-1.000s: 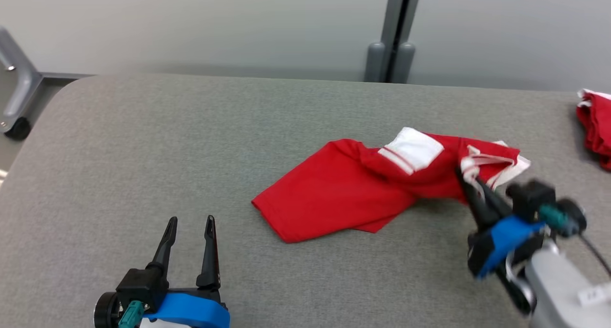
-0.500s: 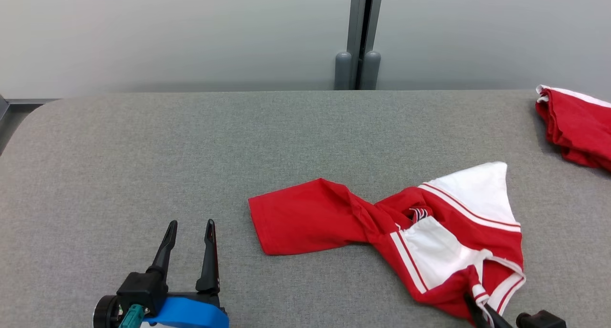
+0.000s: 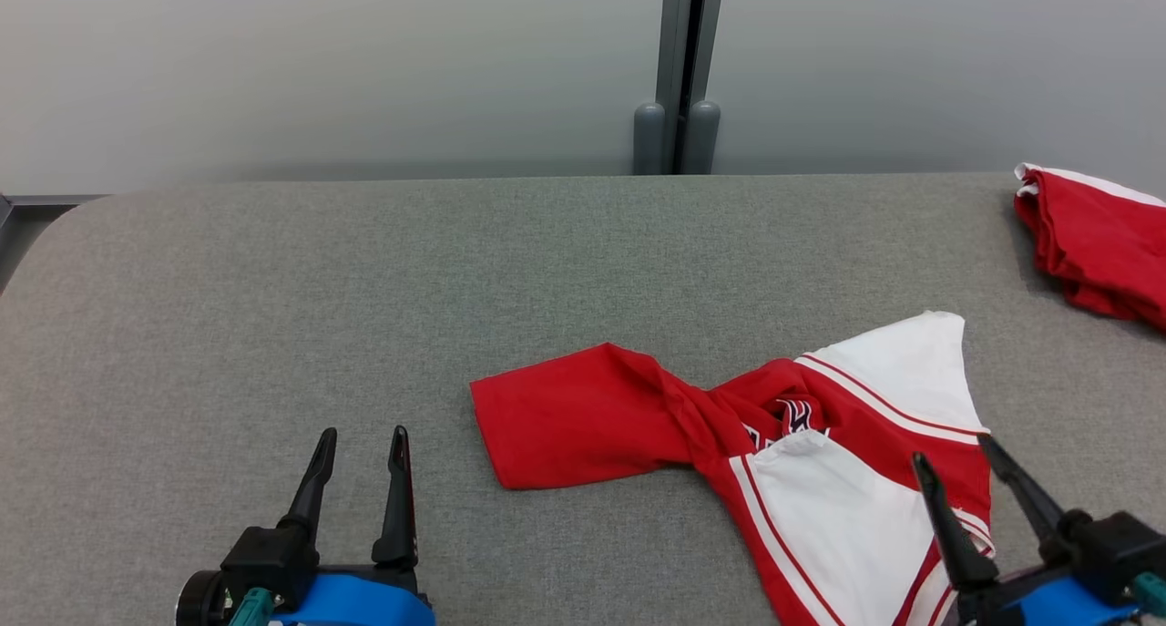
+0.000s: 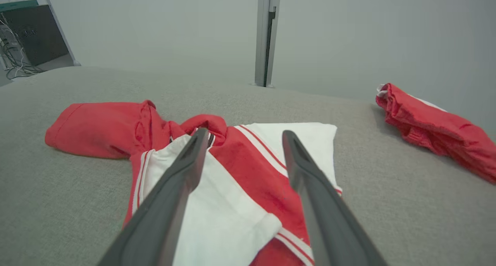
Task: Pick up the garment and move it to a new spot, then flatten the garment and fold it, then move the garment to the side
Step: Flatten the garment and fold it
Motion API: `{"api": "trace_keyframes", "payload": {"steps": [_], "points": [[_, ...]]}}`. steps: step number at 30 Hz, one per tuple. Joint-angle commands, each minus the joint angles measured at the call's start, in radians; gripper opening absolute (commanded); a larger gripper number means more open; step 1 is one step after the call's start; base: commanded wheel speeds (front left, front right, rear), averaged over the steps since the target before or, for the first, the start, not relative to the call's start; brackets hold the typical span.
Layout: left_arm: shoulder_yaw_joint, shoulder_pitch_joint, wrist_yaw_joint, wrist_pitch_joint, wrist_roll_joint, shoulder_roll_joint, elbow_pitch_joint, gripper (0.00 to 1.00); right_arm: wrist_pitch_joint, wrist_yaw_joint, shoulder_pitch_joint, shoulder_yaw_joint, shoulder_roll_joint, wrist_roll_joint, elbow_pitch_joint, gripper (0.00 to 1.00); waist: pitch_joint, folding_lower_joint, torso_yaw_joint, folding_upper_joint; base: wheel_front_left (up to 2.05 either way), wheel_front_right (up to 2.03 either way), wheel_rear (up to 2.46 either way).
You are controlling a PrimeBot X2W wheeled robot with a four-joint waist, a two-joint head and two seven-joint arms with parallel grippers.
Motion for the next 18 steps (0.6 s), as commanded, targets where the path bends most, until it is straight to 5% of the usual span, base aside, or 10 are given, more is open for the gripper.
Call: {"api": "trace_keyframes", "payload": {"steps": [1, 10, 18], "points": [[0.004, -0.001, -0.002, -0.005, 0.007, -0.001, -0.004, 1.0, -0.003, 0.0, -0.023, -0.004, -0.008, 0.001, -0.003, 1.0, 0.001, 0.0001, 0.0, 0.0001, 0.0, 0.0, 0.0], [-0.014, -0.023, -0.007, -0.005, 0.001, -0.001, 0.005, 1.0, 0.029, 0.0, -0.17, 0.077, -0.068, 0.038, 0.104, 1.0, 0.011, 0.0001, 0.026, 0.0001, 0.0, 0.0, 0.0], [-0.013, -0.018, -0.006, -0.005, 0.003, -0.001, 0.003, 1.0, 0.047, 0.0, -0.258, 0.024, -0.071, 0.015, 0.285, 1.0, 0.019, 0.0001, 0.042, 0.0001, 0.0, 0.0, 0.0]]}}
